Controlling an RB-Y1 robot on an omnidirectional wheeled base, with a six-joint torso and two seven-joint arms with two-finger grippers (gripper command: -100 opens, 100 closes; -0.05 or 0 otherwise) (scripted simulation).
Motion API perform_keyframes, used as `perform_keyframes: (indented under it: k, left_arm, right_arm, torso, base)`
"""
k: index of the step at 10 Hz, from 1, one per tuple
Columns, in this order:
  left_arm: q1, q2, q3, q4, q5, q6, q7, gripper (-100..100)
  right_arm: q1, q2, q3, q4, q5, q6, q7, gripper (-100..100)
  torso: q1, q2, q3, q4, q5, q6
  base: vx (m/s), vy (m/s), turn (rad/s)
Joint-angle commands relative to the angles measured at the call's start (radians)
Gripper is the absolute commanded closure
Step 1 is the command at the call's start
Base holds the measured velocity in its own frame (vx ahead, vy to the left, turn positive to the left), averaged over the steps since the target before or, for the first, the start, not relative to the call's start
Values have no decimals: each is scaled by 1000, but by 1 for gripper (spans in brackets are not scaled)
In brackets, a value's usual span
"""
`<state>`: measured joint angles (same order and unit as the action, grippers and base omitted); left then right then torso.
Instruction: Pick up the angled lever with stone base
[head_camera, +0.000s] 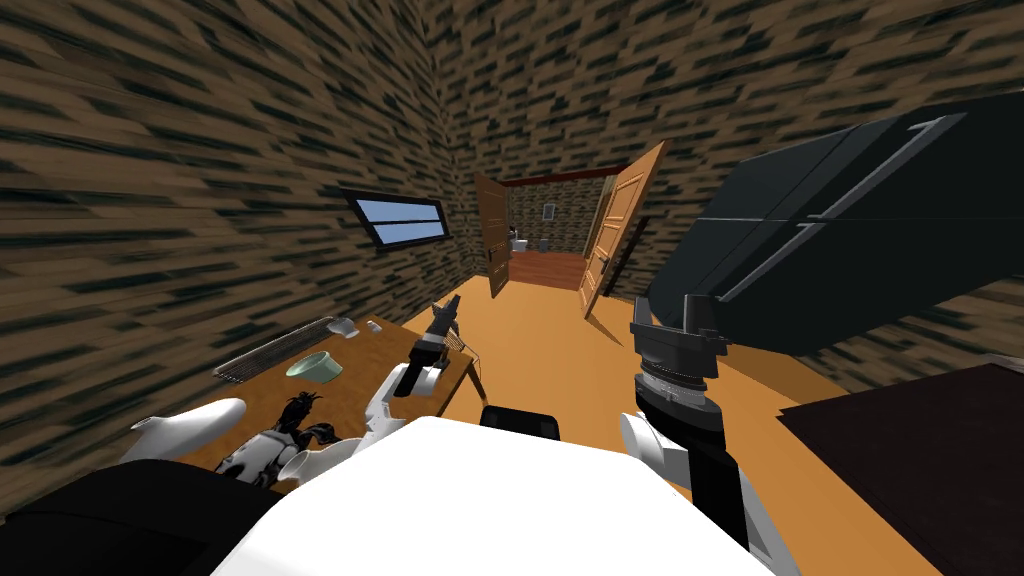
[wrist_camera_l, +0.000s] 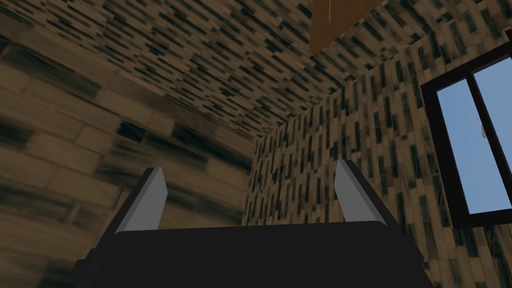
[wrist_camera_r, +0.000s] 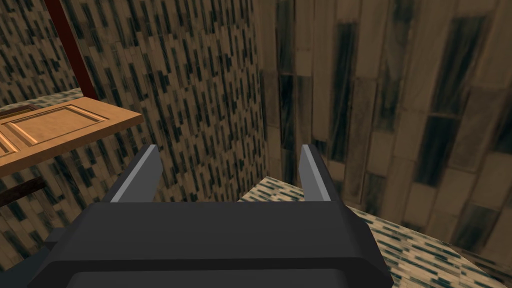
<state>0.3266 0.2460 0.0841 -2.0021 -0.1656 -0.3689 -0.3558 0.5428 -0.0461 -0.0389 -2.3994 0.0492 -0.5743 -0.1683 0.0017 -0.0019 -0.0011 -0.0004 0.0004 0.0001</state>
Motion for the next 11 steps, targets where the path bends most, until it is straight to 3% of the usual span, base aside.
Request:
perform_keyframes:
  k: [1,10,11]
  left_arm:
    - [-18,14,2,38,-6,0,-11,-100]
    - [-155,135,-14,290,-83,-8,-114,-100]
    - [-155,135,-14,306,-83,-8,-114,-100]
  right_arm:
    - [0,0,0,0,0,0,0,0]
    - [0,0,0,0,0,0,0,0]
    - [0,0,0,0,0,0,0,0]
  torso:
    - [0,0,0,0,0,0]
    - [0,-1,0,0,0,-1]
    - [0,-1,0,0,0,0]
  base:
    - [20,30,-71]
    - [25,29,-102]
    - [21,24,-66]
